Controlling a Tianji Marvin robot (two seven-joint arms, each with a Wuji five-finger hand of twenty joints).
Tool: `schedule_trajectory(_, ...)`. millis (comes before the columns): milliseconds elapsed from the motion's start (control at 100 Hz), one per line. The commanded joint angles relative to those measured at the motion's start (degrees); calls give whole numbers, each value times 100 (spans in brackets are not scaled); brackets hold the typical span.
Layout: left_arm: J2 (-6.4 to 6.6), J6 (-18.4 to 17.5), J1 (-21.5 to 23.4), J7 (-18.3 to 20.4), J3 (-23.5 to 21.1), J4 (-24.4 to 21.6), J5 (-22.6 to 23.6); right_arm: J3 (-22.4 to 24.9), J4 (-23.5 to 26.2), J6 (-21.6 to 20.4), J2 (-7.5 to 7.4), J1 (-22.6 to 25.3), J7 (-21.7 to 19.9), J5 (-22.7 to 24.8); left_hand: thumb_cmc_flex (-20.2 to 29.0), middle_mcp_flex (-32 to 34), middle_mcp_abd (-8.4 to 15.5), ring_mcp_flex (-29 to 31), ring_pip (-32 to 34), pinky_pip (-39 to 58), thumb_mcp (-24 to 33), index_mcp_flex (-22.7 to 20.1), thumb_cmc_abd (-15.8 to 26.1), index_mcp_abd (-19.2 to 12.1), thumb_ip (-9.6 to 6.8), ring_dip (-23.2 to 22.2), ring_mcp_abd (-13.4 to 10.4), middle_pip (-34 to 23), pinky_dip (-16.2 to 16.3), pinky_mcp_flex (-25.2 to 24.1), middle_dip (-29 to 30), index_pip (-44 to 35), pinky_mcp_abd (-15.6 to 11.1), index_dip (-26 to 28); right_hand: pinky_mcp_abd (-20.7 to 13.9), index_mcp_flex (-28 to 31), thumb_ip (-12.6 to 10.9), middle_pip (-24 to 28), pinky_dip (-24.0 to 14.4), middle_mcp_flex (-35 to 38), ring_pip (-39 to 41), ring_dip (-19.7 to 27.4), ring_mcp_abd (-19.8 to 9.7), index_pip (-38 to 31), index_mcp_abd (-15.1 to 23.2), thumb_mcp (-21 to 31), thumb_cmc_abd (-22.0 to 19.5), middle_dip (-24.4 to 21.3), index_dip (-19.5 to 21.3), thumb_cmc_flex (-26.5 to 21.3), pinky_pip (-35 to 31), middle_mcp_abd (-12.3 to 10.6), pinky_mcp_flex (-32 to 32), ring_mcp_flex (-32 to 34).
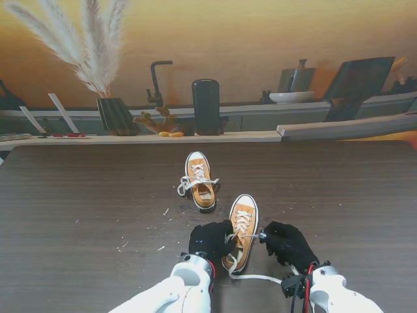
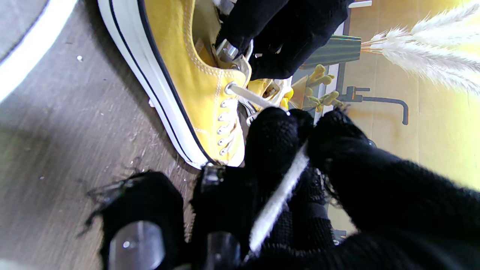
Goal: Tie the shoelaces into a bow on the shoes
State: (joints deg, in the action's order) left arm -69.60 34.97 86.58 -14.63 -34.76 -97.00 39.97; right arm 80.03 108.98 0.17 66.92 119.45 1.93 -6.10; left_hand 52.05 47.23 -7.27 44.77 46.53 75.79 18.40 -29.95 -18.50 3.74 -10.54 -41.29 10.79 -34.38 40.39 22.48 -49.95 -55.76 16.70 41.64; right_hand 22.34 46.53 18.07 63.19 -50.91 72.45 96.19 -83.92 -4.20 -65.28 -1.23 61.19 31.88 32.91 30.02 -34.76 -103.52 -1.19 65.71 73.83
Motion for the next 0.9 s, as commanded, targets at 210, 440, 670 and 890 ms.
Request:
schedule_trajectory(210, 17, -113, 173, 143, -167, -289, -182, 14, -5, 2, -10, -20, -84, -25, 113, -77, -24, -182, -225, -195, 237, 61, 248, -294, 36, 29, 33, 143, -13, -202, 184, -261, 24, 268, -146, 37, -228, -7, 40, 37, 186, 0, -1191, -27, 291, -119, -63, 108, 78, -260, -1254, 721, 179, 170)
schedule_trajectory(440, -41, -402, 359, 36, -428, -330, -695, 7, -18, 13, -12, -35, -102, -39, 21, -231, -130, -319, -728, -726, 300, 163, 271, -235, -13, 280, 176, 410, -242, -441, 809, -405, 155, 543, -148, 39, -229, -9, 45, 34, 186, -1, -1191, -17, 282, -120, -68, 109, 87, -262, -1256, 727, 179, 170)
schedule_trajectory(670, -151, -794, 580, -165, -774, -337, -1459, -7, -31, 51, -8, -58, -87, -29, -38, -269, -338, -367, -1159, -1276, 364, 152, 235, -160, 24, 550, 318, 635, -528, -623, 1465, -548, 342, 608, -149, 37, -230, -6, 49, 33, 186, -2, -1191, -17, 270, -127, -70, 111, 95, -268, -1253, 730, 178, 170)
schedule_trajectory(890, -241, -1025, 739, -399, -1057, -339, -1933, -27, -45, 81, -7, -85, -85, -18, -76, -304, -316, -447, -1233, -1436, 378, 157, 214, -152, 34, 581, 363, 652, -593, -766, 1501, -627, 409, 664, -148, 35, -231, -2, 56, 38, 185, -2, -1191, -15, 261, -127, -75, 111, 97, -268, -1243, 728, 177, 170)
